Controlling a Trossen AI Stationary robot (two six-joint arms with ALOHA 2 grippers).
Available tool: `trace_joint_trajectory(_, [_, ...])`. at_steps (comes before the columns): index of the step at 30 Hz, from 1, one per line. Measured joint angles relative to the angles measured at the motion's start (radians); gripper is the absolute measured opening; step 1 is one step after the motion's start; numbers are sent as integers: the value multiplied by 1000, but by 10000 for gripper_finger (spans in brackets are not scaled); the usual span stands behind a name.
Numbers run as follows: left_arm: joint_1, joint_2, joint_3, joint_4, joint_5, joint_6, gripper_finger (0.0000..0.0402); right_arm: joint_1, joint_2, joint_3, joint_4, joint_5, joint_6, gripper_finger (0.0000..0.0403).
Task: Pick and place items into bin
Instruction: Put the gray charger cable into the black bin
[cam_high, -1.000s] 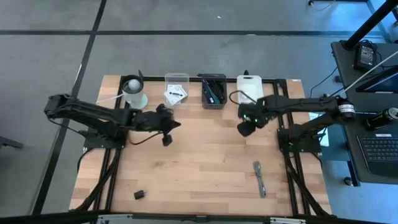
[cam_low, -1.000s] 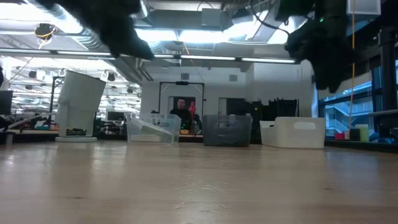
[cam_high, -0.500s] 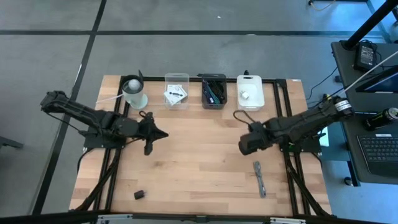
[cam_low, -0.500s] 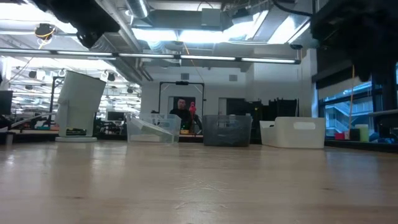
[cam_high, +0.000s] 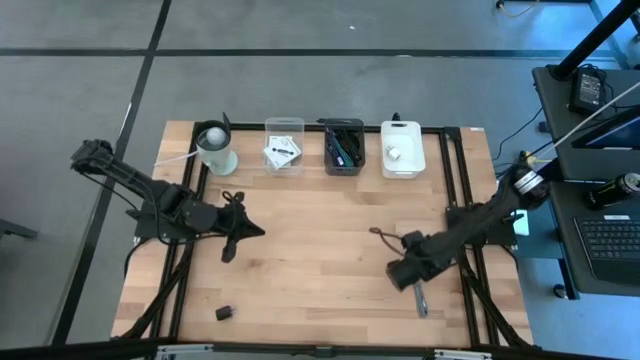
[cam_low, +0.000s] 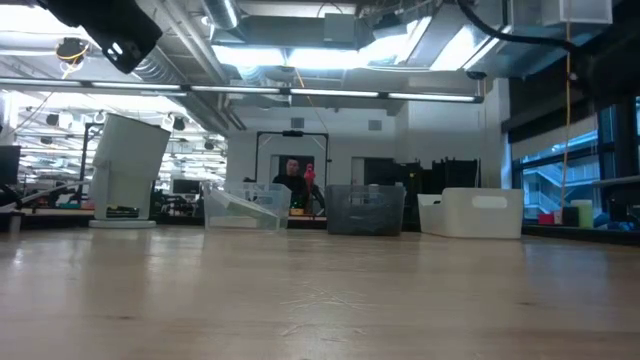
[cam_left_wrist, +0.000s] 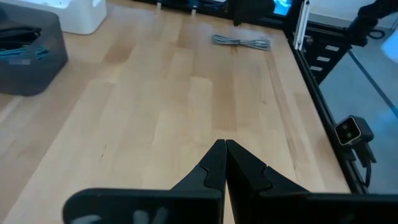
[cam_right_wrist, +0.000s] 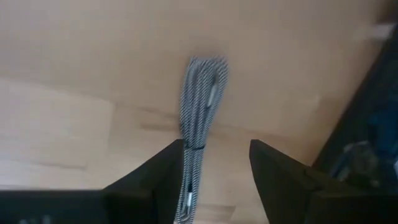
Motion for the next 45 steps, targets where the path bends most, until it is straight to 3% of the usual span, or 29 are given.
trace_joint_trajectory(12, [-49, 0, 0, 0, -1, -24, 2, 104, 195, 0, 147, -112, 52, 280])
trace_joint_trajectory(17, [-66, 0, 0, 0, -1, -26, 2, 143, 226, -49, 296, -115, 61, 284])
trace_joint_trajectory(22, [-78, 1, 0, -2, -2, -36, 2, 163, 219, -102, 443, -111, 159, 237])
trace_joint_trajectory(32, [-84, 0, 0, -5, -36, -55, 2, 67, 216, -108, 489, -117, 24, 21])
trace_joint_trajectory(36, [-82, 0, 0, -5, -88, -25, 2, -7, 220, -65, 487, -56, -110, 31])
trace_joint_trajectory(43, [-82, 0, 0, 5, -145, 13, 2, -197, 198, 70, 493, 283, -470, 11])
trace_joint_trajectory(45, [-82, 1, 0, 9, -177, 19, 2, -279, 179, 129, 497, 330, -619, 11])
